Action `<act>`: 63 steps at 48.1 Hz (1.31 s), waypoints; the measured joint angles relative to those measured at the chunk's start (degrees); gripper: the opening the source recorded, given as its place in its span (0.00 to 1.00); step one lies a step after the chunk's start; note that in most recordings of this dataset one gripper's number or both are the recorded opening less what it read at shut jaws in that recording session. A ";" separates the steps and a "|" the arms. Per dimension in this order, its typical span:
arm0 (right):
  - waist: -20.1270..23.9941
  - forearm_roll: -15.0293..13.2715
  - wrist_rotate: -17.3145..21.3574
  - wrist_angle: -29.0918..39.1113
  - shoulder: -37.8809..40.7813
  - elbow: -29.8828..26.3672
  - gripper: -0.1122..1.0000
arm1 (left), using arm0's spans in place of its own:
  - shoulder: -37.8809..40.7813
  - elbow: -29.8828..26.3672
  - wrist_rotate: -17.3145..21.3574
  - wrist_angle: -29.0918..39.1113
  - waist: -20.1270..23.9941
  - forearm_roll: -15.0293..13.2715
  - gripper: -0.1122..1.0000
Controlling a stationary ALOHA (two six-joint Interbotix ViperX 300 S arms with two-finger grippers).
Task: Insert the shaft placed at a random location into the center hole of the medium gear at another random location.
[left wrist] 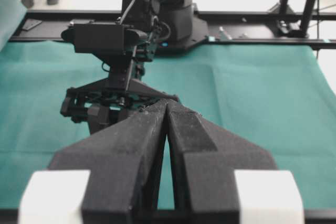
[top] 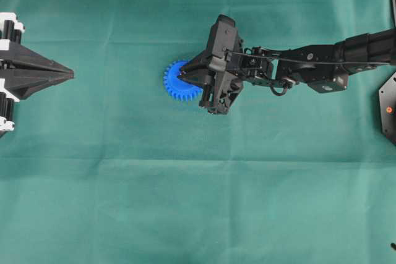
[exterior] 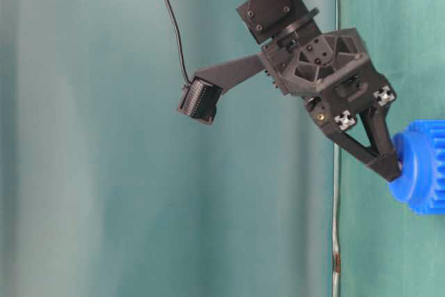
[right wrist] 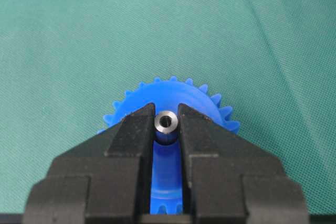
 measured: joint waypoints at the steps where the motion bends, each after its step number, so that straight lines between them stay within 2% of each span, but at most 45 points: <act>1: 0.00 0.00 0.00 0.00 0.00 0.09 0.22 | 0.09 0.00 0.00 0.09 0.00 0.00 0.10; 22: 0.09 0.26 0.00 0.53 0.00 0.00 0.24 | 0.09 0.00 0.00 0.26 0.00 0.00 0.10; 25: 0.09 0.53 0.00 0.62 0.00 0.00 0.33 | 0.09 0.00 0.00 0.26 0.00 0.00 0.10; 33: 0.88 1.23 0.00 0.79 0.00 -0.26 0.74 | 0.09 0.00 0.00 0.26 0.00 0.00 0.10; 36: 1.23 1.32 0.00 0.79 -0.09 -0.26 0.82 | 0.09 0.00 0.00 0.26 0.00 0.00 0.10; 45: 1.41 1.41 0.00 1.32 -2.11 -0.26 0.76 | 0.09 0.00 0.00 0.26 0.09 0.00 0.10; 63: 1.49 1.41 -0.09 6.24 -10.90 0.79 0.76 | 0.09 0.00 0.00 0.88 0.00 0.00 0.10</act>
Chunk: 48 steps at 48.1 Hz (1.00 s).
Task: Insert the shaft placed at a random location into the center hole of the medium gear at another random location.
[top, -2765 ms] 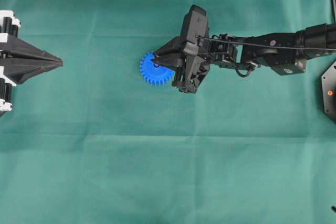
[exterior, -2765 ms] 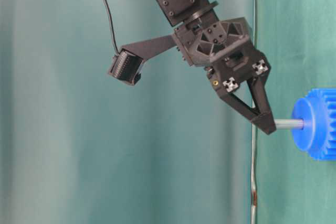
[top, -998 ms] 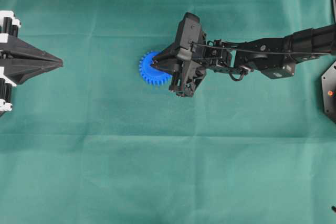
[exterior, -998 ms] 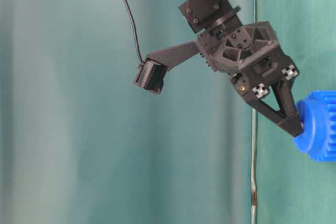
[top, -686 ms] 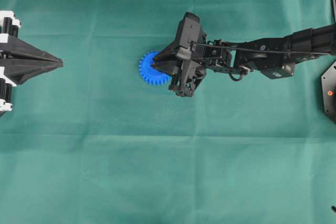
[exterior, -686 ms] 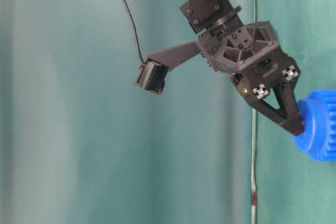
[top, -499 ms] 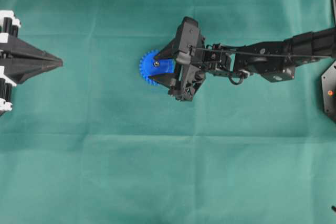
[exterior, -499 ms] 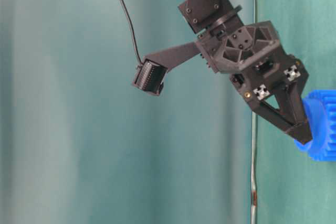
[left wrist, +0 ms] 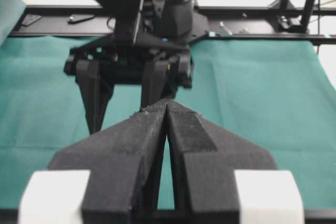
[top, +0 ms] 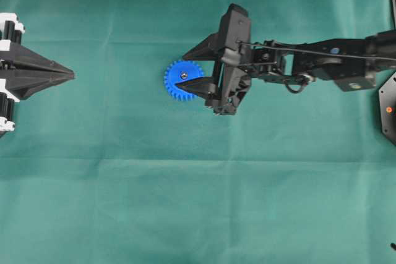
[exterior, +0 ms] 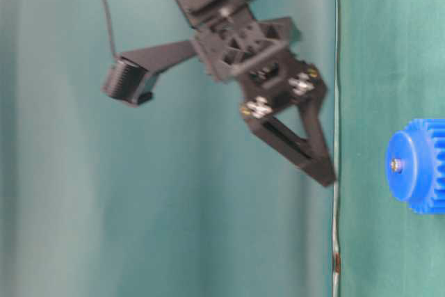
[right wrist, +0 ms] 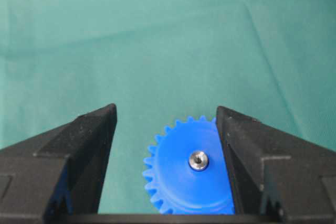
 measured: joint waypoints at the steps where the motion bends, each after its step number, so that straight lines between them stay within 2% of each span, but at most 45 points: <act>1: 0.00 -0.09 0.00 0.26 -0.62 0.00 0.76 | 0.00 0.00 0.00 0.00 0.00 0.00 0.10; 13: 0.00 -0.35 0.00 0.97 -6.15 0.79 0.76 | 0.00 0.00 0.00 0.09 0.00 0.00 0.10; 27: 0.09 -0.44 0.00 0.97 -8.17 2.29 0.75 | 0.00 0.00 0.00 0.62 0.00 0.00 0.10; 48: 0.00 -0.44 0.00 0.97 -17.67 11.25 0.75 | 0.00 -0.09 0.00 0.70 0.00 0.00 0.10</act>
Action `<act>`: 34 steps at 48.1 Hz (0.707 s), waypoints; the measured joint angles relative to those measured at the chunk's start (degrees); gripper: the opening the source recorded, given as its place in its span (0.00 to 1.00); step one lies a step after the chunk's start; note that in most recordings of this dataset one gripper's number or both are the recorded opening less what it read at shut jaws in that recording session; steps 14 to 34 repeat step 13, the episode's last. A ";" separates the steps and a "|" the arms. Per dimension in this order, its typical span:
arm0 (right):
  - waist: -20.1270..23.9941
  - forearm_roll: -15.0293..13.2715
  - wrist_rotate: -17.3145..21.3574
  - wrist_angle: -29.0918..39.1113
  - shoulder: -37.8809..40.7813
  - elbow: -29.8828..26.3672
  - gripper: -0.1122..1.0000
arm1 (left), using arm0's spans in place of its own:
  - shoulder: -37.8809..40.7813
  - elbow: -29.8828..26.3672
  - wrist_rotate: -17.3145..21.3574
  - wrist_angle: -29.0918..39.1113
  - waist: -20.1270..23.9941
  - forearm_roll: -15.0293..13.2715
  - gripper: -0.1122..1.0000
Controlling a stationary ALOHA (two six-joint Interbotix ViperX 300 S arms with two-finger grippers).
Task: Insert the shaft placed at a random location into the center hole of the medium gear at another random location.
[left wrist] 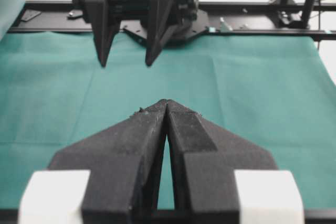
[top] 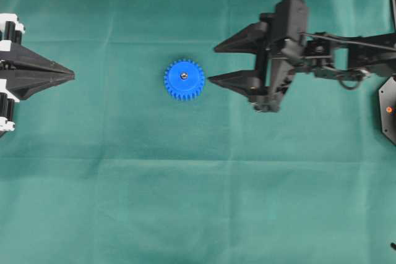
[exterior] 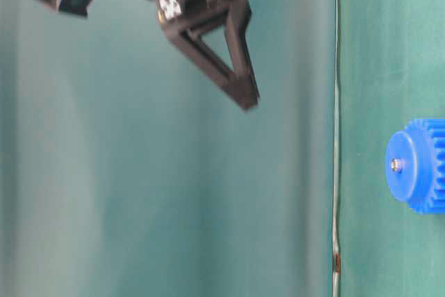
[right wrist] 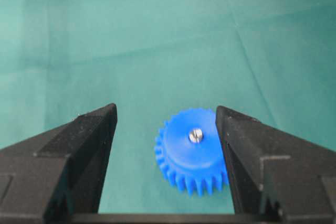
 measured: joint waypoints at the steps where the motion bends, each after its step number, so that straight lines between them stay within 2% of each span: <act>1: 0.09 0.00 0.00 0.00 -0.62 0.53 0.75 | 0.00 0.09 0.00 0.00 0.00 0.00 0.10; 13: 0.09 0.00 0.00 0.70 -8.00 6.15 0.75 | 0.00 0.09 0.00 -0.09 0.00 0.00 0.10; 34: 0.09 0.00 0.00 0.70 -8.00 6.15 0.75 | 0.00 0.09 0.00 -0.09 0.00 0.00 0.10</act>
